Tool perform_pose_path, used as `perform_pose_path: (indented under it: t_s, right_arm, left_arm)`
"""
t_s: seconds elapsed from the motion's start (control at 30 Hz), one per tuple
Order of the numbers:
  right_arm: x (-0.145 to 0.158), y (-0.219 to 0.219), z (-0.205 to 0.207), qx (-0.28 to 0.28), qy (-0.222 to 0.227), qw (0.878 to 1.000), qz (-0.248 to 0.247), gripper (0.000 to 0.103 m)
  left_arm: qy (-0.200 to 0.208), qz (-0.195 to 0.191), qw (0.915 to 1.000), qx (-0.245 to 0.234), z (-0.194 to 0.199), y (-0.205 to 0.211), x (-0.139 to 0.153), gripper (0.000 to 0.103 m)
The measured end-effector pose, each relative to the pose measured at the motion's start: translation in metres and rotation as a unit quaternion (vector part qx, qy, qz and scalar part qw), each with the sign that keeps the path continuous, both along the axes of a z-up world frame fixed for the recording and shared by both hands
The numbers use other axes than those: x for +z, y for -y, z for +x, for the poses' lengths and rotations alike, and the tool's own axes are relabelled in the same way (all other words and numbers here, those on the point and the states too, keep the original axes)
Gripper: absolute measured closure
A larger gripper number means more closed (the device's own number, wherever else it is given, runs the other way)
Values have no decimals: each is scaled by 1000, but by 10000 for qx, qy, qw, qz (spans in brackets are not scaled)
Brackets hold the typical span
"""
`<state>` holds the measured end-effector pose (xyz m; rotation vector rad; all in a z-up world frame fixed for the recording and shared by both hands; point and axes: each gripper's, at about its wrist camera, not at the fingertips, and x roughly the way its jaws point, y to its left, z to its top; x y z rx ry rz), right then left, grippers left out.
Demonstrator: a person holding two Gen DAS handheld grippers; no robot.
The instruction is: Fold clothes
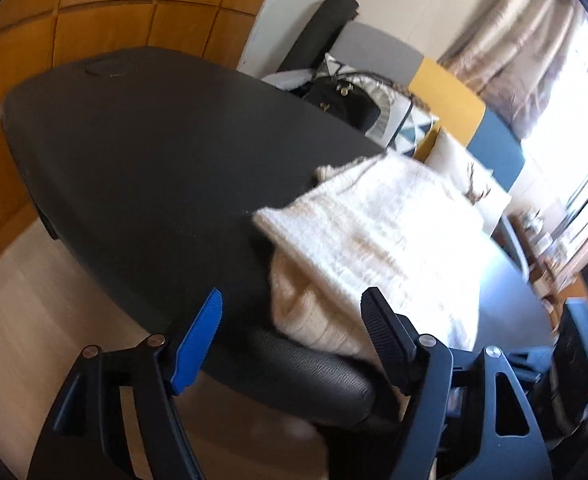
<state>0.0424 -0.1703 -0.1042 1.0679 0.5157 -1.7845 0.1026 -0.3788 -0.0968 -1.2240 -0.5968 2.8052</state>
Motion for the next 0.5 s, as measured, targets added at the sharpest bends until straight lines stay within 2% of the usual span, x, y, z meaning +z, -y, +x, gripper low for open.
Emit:
perform_pose_path:
  t_s: [0.13,0.2,0.23,0.27,0.37,0.43,0.5]
  right_arm:
    - [0,1,3,52,-59,10000,17,67]
    - [0,1,5,74,-100,9999,38,66]
    - [0,1,6,81,-107,9999,42,66]
    - [0,2,6,87,-113,9999,45,66]
    - [0,3,7,73,-78,9999,69,67]
    - [2,4,6,24,-18,10000,82,67]
    - [7,0,2,-190,131,9997,-85,68]
  left_arm:
    - [332,-441,9984,-136,-23,-22,-8,31]
    - [528,-701,9960,-190,-38,-34,-13,46]
    - [624,-800,9945,-245,-42,-37,-16,70]
    - [647,-784,9943,-334,-40,-40,-18,82]
    - [619,-906,9930,-428,-40,-48,-17,92]
    - [611,-692,9952,-329,-36,-42,-18,94]
    - [477,-667,9964,-201,-29,-35,-12,95]
